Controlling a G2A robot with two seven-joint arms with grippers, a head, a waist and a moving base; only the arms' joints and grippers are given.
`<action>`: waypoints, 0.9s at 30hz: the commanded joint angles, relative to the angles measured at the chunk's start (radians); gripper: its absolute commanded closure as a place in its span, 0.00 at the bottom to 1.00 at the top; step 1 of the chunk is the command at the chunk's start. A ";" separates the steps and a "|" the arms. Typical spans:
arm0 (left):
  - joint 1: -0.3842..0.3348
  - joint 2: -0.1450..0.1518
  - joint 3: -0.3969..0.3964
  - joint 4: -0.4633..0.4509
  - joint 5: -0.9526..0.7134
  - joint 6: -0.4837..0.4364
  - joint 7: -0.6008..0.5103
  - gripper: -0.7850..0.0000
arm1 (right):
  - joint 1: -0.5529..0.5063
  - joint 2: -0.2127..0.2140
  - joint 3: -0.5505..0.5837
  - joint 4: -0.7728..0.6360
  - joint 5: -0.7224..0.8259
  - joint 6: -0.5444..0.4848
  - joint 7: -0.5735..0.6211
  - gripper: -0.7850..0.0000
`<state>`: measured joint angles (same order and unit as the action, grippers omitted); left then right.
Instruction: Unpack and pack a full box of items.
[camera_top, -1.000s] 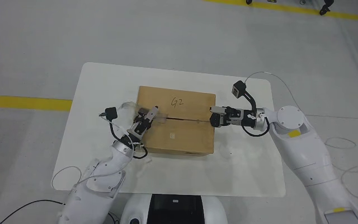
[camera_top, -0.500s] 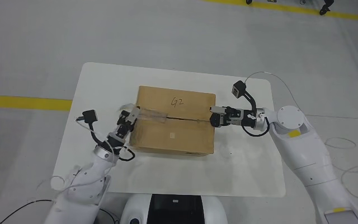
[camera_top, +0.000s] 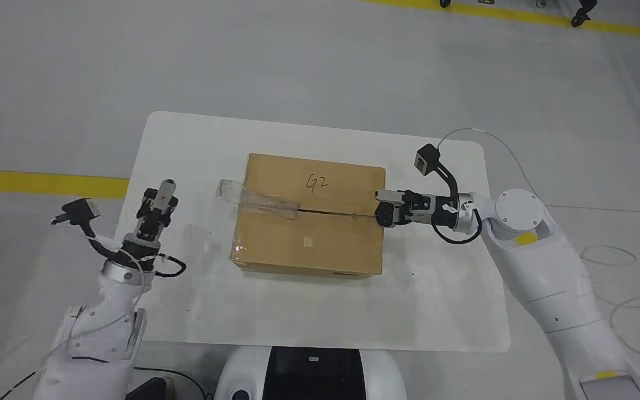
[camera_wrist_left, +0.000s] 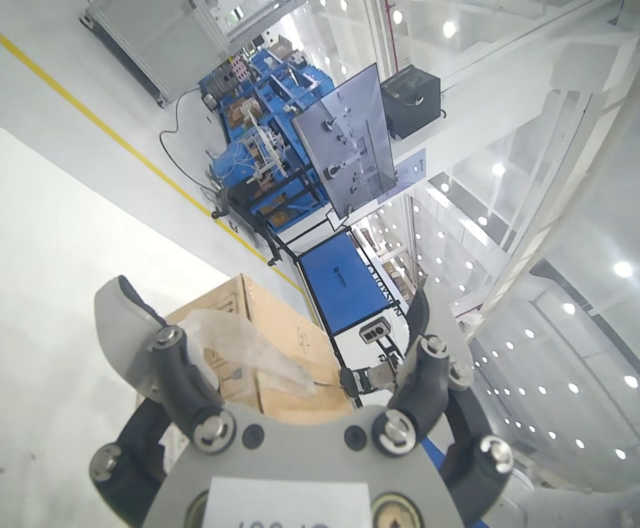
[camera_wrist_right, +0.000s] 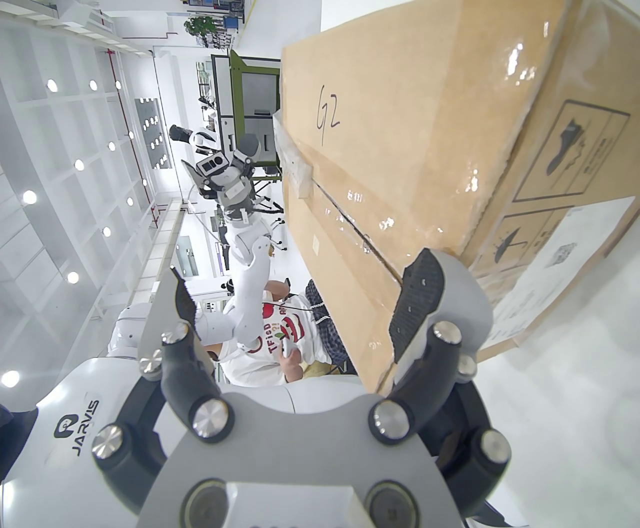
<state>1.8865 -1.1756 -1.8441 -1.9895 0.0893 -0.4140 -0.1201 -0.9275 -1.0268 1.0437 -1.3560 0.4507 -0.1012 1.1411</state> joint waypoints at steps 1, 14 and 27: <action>-0.009 0.001 -0.024 0.020 0.000 -0.005 -0.001 0.00 | 0.000 0.000 0.000 0.000 0.000 0.000 0.000 0.00; -0.076 0.011 -0.120 0.161 0.044 -0.060 -0.060 0.00 | 0.000 0.000 0.000 0.000 0.000 0.000 0.000 0.00; -0.092 0.013 -0.181 0.209 -0.010 -0.099 -0.080 0.00 | 0.038 -0.039 -0.100 -0.129 0.003 0.017 -0.095 0.00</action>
<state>1.7953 -1.1630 -2.0214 -1.7823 0.0853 -0.5127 -0.1989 -0.8948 -1.0616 0.9543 -1.4813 0.4536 -0.0839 1.0552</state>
